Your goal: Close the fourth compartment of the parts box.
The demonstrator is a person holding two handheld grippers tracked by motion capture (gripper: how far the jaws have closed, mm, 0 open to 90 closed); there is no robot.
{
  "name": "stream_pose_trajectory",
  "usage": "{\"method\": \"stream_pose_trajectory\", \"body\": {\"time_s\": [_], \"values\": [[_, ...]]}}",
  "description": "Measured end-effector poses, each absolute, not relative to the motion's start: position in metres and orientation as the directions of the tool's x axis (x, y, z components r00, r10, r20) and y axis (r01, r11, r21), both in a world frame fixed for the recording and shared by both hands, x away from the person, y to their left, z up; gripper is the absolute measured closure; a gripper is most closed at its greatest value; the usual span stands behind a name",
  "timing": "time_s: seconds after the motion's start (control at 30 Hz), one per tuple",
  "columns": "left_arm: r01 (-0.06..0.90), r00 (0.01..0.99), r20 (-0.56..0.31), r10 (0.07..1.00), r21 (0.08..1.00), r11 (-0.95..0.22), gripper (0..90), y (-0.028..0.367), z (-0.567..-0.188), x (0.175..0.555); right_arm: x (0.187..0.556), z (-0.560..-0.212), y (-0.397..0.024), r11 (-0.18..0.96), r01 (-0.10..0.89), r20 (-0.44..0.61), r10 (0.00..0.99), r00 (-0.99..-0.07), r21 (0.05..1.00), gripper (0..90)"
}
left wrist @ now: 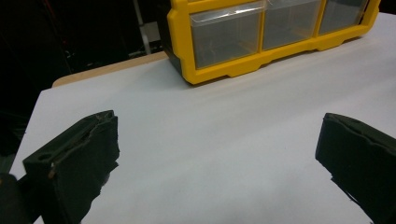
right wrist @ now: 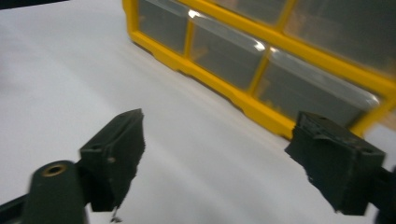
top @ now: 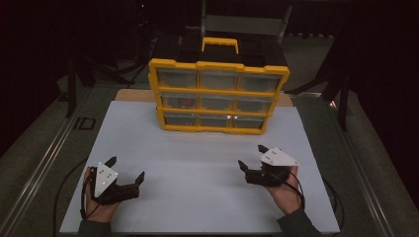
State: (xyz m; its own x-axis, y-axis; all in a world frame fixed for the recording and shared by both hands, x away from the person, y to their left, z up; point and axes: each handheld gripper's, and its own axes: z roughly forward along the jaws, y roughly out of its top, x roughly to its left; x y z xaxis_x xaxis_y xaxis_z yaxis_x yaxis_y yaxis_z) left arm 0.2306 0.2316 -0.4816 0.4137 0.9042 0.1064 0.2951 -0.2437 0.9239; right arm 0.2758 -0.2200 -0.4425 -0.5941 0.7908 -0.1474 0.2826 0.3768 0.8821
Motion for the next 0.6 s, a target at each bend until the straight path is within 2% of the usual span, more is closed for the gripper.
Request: {"method": "stream_pose_trajectory", "body": {"time_s": [0.1, 0.33, 0.43, 0.53, 0.6], "values": [[0.293, 0.417, 0.11, 0.902, 0.923, -0.248, 0.3, 0.23, -0.482, 0.231, 0.269, -0.451, -0.237, 0.35, 0.285, -0.136, 0.81, -0.57, 0.892, 15.2], [0.29, 0.419, 0.11, 0.901, 0.924, -0.248, 0.3, 0.229, -0.482, 0.231, 0.255, -0.47, -0.27, 0.213, 0.263, -0.036, 0.836, -0.547, 0.941, 14.1], [0.288, 0.421, 0.108, 0.901, 0.926, -0.245, 0.2, 0.229, -0.481, 0.231, 0.251, -0.475, -0.276, 0.198, 0.25, -0.036, 0.845, -0.533, 0.948, 14.0], [0.277, 0.427, 0.112, 0.897, 0.928, -0.248, 0.3, 0.229, -0.481, 0.232, 0.246, -0.482, -0.286, 0.125, 0.242, 0.02, 0.855, -0.518, 0.962, 13.5], [0.275, 0.428, 0.114, 0.896, 0.929, -0.25, 0.3, 0.228, -0.481, 0.232, 0.246, -0.484, -0.288, 0.131, 0.236, 0.007, 0.862, -0.507, 0.963, 13.2]]}}
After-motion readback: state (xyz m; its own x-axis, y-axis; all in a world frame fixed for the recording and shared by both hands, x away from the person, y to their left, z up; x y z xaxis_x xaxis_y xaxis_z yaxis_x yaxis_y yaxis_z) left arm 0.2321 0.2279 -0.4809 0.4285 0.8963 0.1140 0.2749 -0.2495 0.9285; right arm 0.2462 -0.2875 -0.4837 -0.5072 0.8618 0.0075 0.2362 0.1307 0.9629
